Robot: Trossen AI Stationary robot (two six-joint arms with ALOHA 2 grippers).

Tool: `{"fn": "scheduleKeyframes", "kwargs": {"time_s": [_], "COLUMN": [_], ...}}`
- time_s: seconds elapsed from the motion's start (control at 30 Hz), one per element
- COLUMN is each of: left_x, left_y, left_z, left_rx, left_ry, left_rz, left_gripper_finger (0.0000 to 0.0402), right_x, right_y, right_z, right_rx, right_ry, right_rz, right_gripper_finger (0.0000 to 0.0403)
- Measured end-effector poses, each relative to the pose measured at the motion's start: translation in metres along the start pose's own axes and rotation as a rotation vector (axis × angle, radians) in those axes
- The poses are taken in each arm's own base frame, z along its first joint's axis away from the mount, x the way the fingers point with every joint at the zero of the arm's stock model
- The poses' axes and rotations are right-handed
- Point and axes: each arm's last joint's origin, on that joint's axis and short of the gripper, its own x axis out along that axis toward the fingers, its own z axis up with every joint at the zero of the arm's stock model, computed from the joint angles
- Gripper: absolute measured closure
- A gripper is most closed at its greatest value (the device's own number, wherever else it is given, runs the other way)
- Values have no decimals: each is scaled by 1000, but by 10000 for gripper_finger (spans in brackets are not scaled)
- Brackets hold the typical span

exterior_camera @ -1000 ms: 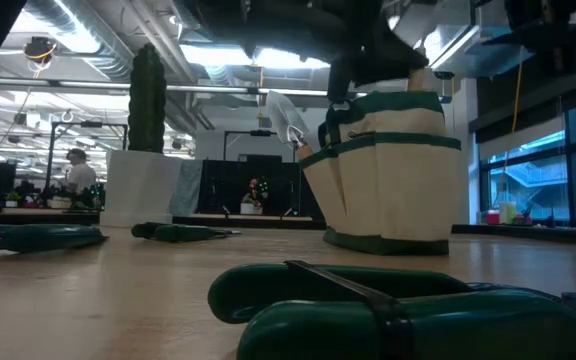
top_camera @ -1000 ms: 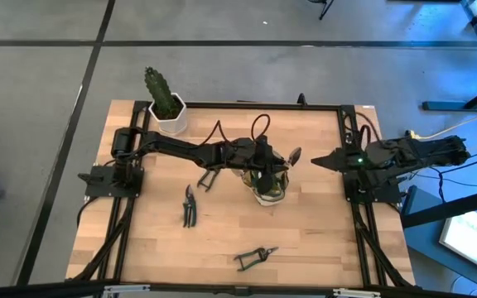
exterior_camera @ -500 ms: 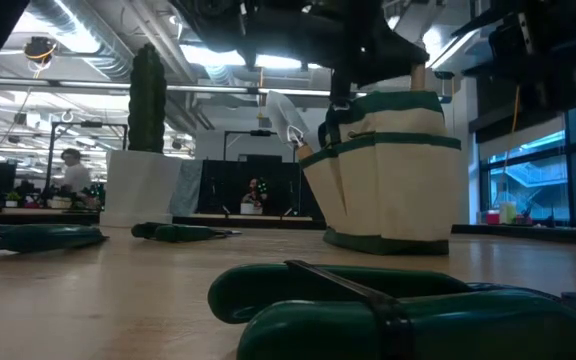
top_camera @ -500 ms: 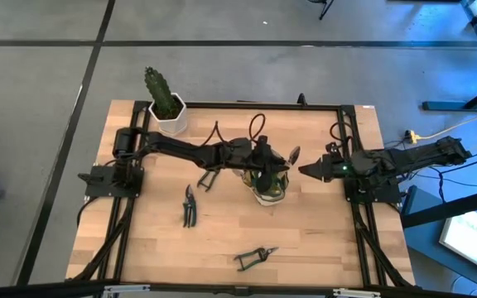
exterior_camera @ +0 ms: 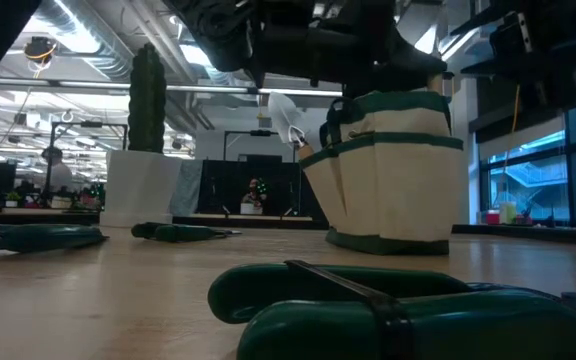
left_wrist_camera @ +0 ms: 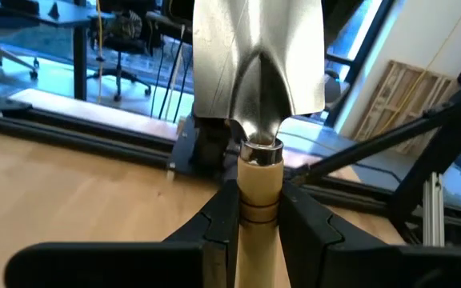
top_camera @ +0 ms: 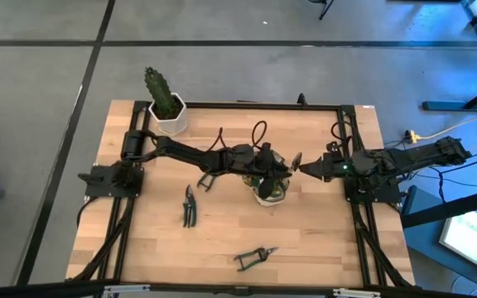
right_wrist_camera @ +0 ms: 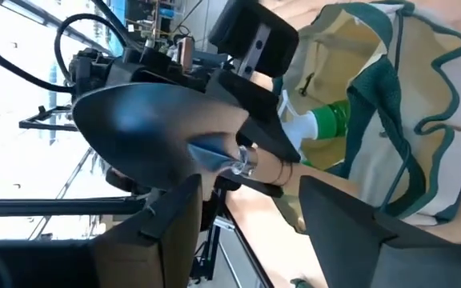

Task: Pick & Place Garden tools in Gardening bag
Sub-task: Put the trowel into the gardening bag

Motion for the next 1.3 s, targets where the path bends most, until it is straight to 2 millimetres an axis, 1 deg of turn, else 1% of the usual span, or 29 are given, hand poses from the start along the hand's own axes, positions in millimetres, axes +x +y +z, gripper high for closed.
{"fn": "scheduleKeyframes", "kwargs": {"time_s": [0.27,0.4,0.57,0.73,0.93,1.3], "left_x": [0,0,0,0,0,0], "left_y": [0,3,3,2,4,4], "left_z": [2,-1,-1,5,-1,-3], "left_rx": [14,8,14,16,2,19], "left_ry": [-18,16,17,-37,21,45], "left_rz": [5,20,20,6,22,24], "left_gripper_finger": [343,343,343,343,343,343], "right_x": [0,0,0,0,0,0], "right_y": [0,-1,-1,-1,-1,-1], "right_z": [1,1,2,2,2,2], "right_rx": [-2,-5,-6,-11,-21,-37], "right_ry": [-21,-30,-40,-41,-41,-41], "right_rz": [-5,-11,-13,-13,-13,-14], "right_gripper_finger": [190,190,190,190,190,190]}}
